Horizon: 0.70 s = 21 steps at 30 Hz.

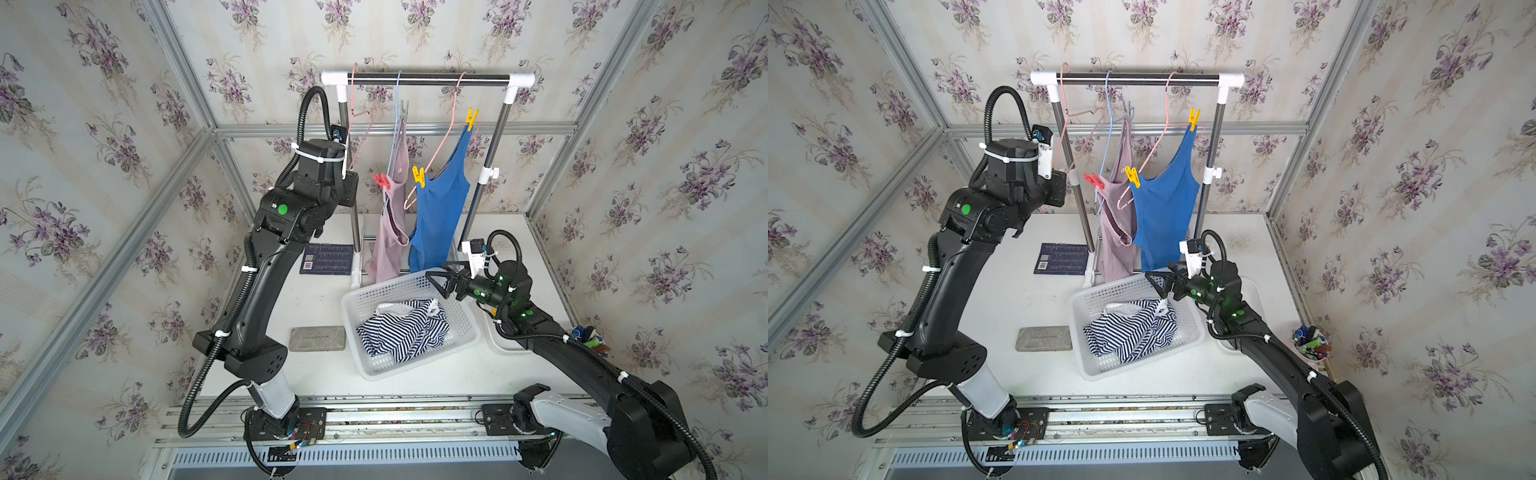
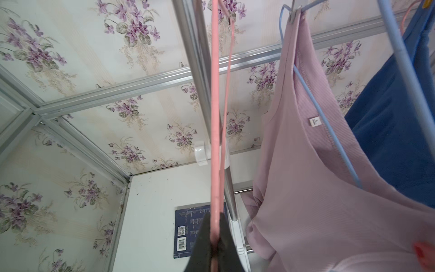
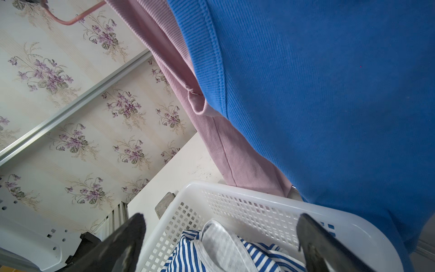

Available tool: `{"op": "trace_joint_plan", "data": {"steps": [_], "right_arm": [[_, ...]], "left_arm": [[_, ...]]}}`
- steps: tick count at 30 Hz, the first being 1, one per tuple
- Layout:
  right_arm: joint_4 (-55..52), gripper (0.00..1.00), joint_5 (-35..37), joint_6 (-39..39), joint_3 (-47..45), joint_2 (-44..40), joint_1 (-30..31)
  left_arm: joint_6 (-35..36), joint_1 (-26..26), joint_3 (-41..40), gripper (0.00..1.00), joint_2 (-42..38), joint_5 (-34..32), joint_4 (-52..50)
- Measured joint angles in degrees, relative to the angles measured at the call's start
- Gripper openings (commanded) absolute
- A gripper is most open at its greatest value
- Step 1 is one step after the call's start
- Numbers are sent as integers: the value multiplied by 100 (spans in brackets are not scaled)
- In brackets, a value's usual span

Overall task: Remove the clothespins securing tank tops to the hanger
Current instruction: Place the hanger on the clothesline.

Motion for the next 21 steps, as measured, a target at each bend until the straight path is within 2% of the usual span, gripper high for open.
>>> {"op": "trace_joint_plan", "data": {"steps": [9,13,14,15,17,18,20,21], "right_arm": [[-118,100,151,-72,-28,17,0],[-122,100,188,-72,-28,20,-2],[-125,100,223,-72,-28,20,-2],[-122,100,260,-72,-28,22,-2],[-120,100,275,-72,-35,28,-2],[-120,100,275,-70,-44,28,-2],[-116,100,275,-68,-66,28,-2],[-120,100,275,-63,-72,28,-2]], "left_arm": [[-254,13,-951,0,-267,186,468],[-358,17,-1565,8,-660,223,896],[-374,17,-1685,12,-745,225,981],[-398,17,-1823,21,-844,227,1080],[-435,17,-2105,44,-1045,293,997],[-459,17,-2227,59,-1121,334,944],[-487,17,-2389,70,-1213,404,933],[-509,17,-2446,83,-1255,426,933]]}}
